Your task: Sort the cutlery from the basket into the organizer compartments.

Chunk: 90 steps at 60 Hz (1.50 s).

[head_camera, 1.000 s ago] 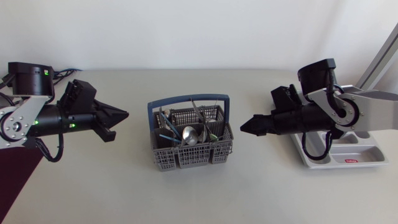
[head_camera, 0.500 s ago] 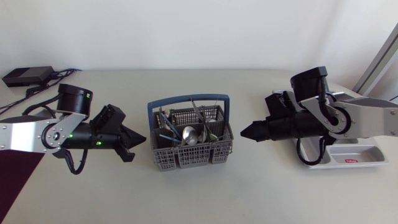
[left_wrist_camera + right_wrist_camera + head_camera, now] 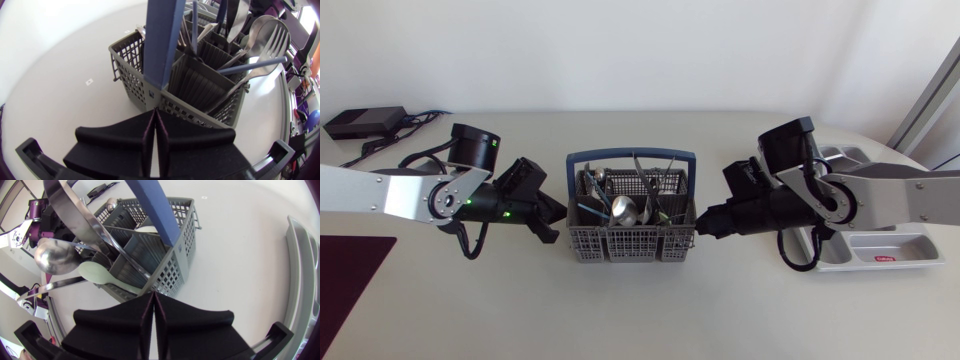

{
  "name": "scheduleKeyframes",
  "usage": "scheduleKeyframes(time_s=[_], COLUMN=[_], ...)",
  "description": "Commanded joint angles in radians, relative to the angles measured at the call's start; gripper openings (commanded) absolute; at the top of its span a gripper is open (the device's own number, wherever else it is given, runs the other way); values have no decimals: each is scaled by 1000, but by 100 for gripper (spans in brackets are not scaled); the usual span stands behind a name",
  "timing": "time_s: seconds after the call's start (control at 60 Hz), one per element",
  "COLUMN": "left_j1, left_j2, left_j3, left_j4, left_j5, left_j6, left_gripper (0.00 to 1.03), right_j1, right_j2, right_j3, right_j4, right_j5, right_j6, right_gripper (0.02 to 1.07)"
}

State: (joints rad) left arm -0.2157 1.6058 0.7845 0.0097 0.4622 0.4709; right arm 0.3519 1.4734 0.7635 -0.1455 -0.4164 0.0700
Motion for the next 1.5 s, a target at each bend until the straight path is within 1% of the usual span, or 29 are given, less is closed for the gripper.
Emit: scheduleKeyframes(time_s=[0.0, 0.117, 0.217, 0.283, 0.383, 0.45, 0.467, 0.517, 0.583, 0.65, 0.683, 0.733, 0.9, 0.967, 1.05, 1.1, 1.183, 1.317, 1.367, 1.483], left_j1=[-28, -22, 1, 21, 50, 64, 64, 67, 67, 64, 59, 50, 24, 10, -10, -22, -44, -94, -116, -165], left_j2=[37, 48, 32, -7, -98, -158, -165, -222, -265, -291, -299, -313, -348, -368, -385, -388, -394, -391, -386, -371], left_j3=[55, 61, 45, 15, -36, -54, -56, -64, -59, -34, -24, -7, 48, 73, 101, 119, 144, 171, 182, 210], left_j4=[22, 22, 22, 21, 7, -27, -33, -80, -143, -223, -252, -300, -416, -456, -493, -514, -536, -550, -556, -563], left_j5=[30, 30, 30, 30, 30, 30, 30, 29, 27, 27, 27, 27, 27, 27, 27, 23, 9, -39, -59, -112], left_j6=[-15, -18, -15, -12, -6, 6, 6, 14, 12, 12, 12, 9, -17, -32, -51, -58, -75, -109, -117, -150], left_gripper=[3, 3, 3, 3, 3, 3, 4, 5, 11, 17, 18, 20, 25, 28, 28, 31, 32, 34, 34, 37], right_j1=[33, 33, 22, 16, -13, -28, -33, -45, -56, -68, -70, -73, -79, -77, -79, -79, -79, -79, -79, -79], right_j2=[-1, -4, -7, -21, -44, -59, -62, -81, -105, -134, -150, -170, -242, -266, -294, -306, -318, -337, -341, -344], right_j3=[-16, -20, -26, -38, -55, -64, -64, -73, -79, -86, -87, -87, -87, -86, -82, -82, -76, -67, -64, -58], right_j4=[17, 27, 27, 30, 30, 27, 24, 14, -11, -32, -49, -72, -137, -161, -186, -198, -215, -239, -244, -256], right_j5=[-19, 5, 21, 60, 67, 68, 68, 68, 68, 67, 67, 67, 67, 67, 67, 67, 67, 65, 65, 62], right_j6=[10, 7, 4, -13, -24, -30, -35, -38, -50, -55, -62, -72, -82, -85, -87, -88, -88, -88, -88, -88], right_gripper=[9, 9, 9, 9, 10, 11, 12, 23, 32, 44, 51, 56, 66, 67, 69, 70, 76, 77, 79, 79])
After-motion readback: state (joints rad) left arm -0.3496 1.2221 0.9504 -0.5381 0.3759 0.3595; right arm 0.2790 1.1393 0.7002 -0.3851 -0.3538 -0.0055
